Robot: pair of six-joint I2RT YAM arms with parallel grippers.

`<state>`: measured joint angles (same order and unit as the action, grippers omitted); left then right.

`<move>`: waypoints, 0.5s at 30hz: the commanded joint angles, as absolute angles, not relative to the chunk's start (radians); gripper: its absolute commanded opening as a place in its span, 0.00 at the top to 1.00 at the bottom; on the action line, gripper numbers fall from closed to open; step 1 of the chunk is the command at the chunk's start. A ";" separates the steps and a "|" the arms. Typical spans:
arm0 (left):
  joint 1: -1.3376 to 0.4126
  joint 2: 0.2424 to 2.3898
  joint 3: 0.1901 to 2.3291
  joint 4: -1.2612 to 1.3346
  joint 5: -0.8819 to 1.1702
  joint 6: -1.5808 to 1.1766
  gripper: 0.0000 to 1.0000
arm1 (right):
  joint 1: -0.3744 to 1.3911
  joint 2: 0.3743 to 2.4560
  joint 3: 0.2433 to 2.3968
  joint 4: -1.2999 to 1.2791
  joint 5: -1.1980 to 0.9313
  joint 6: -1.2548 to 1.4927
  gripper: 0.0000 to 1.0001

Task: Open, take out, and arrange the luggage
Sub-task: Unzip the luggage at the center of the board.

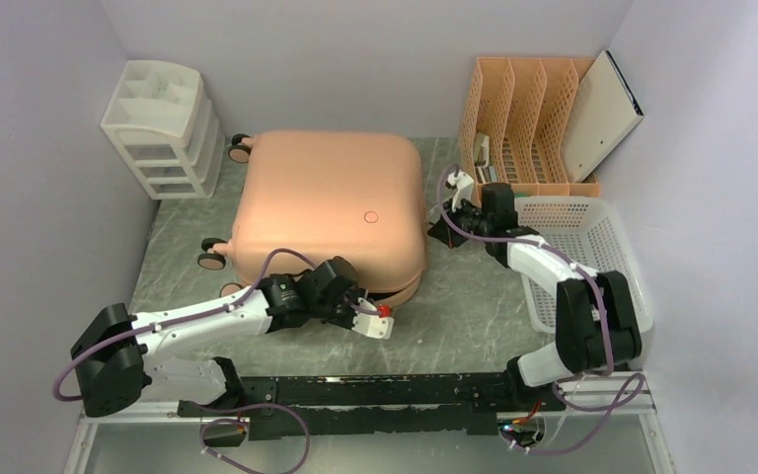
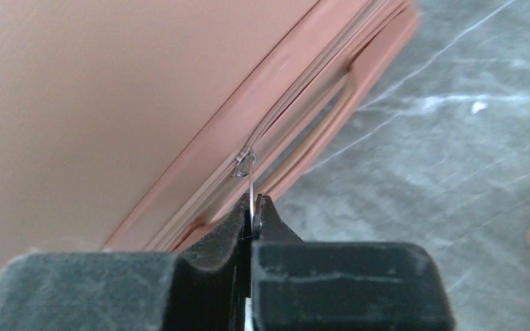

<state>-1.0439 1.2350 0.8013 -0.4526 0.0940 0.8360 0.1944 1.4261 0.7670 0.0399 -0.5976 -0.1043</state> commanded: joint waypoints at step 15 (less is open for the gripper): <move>-1.106 1.097 0.652 -0.773 0.339 0.941 0.95 | 0.142 2.039 1.449 0.132 -0.320 -0.179 1.00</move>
